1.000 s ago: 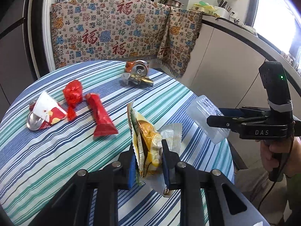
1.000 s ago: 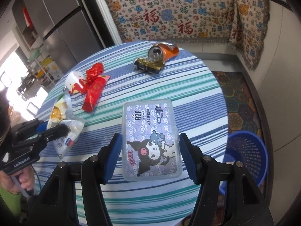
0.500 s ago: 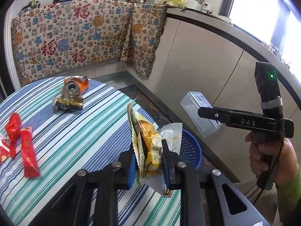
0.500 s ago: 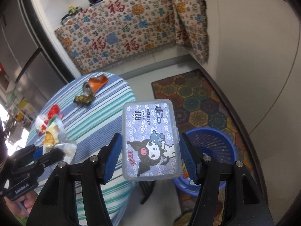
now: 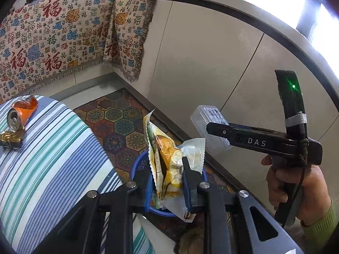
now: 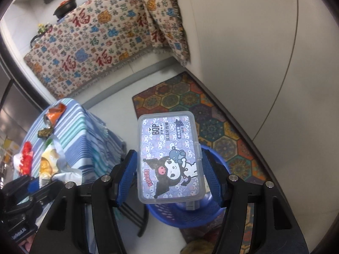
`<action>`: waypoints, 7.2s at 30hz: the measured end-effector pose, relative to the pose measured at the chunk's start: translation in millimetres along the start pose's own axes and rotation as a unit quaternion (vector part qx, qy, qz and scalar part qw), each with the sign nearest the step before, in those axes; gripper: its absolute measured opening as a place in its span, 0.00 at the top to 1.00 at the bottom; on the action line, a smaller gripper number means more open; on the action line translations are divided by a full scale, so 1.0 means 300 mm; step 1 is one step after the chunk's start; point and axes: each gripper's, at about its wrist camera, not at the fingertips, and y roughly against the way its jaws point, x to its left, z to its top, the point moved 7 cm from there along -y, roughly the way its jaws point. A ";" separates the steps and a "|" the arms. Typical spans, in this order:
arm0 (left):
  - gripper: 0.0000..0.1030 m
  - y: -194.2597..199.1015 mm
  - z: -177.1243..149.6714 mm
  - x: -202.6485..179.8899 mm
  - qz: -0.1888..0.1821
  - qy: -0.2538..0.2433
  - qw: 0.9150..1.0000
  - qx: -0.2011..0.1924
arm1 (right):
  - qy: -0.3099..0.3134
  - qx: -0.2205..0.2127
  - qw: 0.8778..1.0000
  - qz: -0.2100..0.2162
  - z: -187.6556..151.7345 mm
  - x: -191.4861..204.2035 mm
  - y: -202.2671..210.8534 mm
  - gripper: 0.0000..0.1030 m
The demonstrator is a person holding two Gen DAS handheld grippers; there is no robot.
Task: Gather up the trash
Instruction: 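Carry both items over the blue wastebasket and open both tools to drop them, then move both tools back over the table, then grasp the red candy wrapper with left tool while right tool approaches the gold-wrapped item, then lift the red wrapper with left tool while right tool grasps and lifts the gold-wrapped item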
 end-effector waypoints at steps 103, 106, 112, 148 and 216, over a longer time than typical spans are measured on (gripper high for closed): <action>0.00 0.594 -0.406 0.821 0.197 0.152 0.968 -0.035 | 0.269 0.037 0.961 0.053 -0.373 1.024 -0.233 0.00; 0.03 0.532 -0.338 0.864 0.203 0.148 0.968 -0.025 | 0.269 0.037 0.961 0.053 -0.374 1.024 -0.232 0.00; 0.66 0.436 -0.322 0.904 0.228 0.136 0.964 0.005 | 0.269 0.037 0.961 0.054 -0.373 1.022 -0.233 0.00; 0.12 0.607 -0.571 0.893 0.273 0.133 0.953 0.008 | 0.159 0.036 0.975 0.147 0.040 1.100 -0.382 0.23; 0.88 0.679 -0.490 0.808 0.161 0.125 0.979 0.011 | 0.295 0.119 0.939 0.133 -0.353 1.155 -0.142 0.74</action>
